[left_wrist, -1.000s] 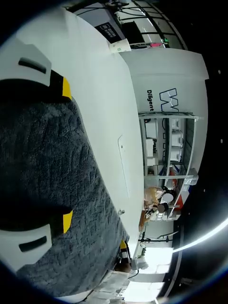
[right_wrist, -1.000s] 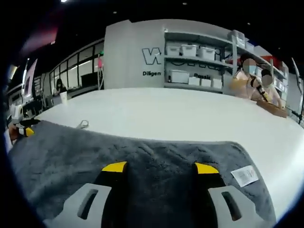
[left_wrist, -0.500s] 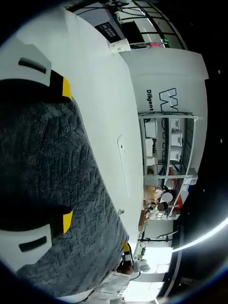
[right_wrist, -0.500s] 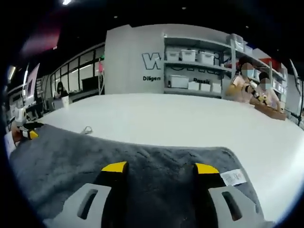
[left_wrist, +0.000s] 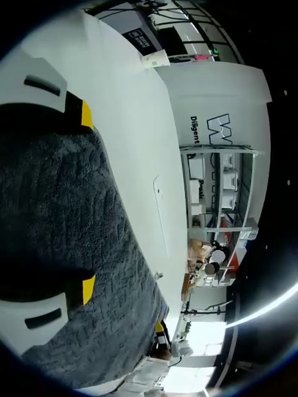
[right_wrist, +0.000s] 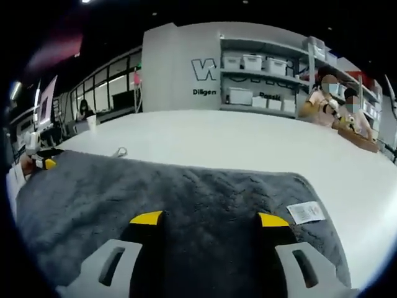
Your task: Open the folded towel by lifting each exposed corner and separating the folded layers until the towel lies flat within the target outline without major curled edges
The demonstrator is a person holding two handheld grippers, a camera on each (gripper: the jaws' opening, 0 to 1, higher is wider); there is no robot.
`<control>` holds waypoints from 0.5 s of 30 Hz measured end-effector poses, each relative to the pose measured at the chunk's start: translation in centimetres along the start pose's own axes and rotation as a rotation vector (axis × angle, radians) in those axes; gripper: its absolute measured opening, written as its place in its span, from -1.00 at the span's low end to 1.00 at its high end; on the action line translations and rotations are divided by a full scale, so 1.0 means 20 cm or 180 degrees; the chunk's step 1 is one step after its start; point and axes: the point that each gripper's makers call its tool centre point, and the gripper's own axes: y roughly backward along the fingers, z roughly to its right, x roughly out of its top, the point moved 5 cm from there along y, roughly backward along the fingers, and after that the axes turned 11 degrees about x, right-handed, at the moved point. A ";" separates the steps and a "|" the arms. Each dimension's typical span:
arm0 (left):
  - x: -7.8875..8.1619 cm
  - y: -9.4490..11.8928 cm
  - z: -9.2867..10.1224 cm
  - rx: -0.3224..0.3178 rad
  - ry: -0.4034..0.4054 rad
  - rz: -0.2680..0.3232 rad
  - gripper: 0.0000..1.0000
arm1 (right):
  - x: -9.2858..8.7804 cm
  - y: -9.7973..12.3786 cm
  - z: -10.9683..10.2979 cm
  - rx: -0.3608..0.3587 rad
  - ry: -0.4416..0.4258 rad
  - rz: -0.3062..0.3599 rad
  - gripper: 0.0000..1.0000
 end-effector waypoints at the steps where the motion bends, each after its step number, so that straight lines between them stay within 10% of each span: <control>1: 0.00 0.00 0.00 -0.0005 -0.0004 0.0001 0.80 | 0.00 0.00 -0.01 0.0005 0.0008 -0.0004 0.12; 15: 0.00 0.01 -0.01 -0.0006 -0.0019 -0.0027 0.79 | -0.01 0.01 -0.02 0.0015 0.0032 0.0036 0.13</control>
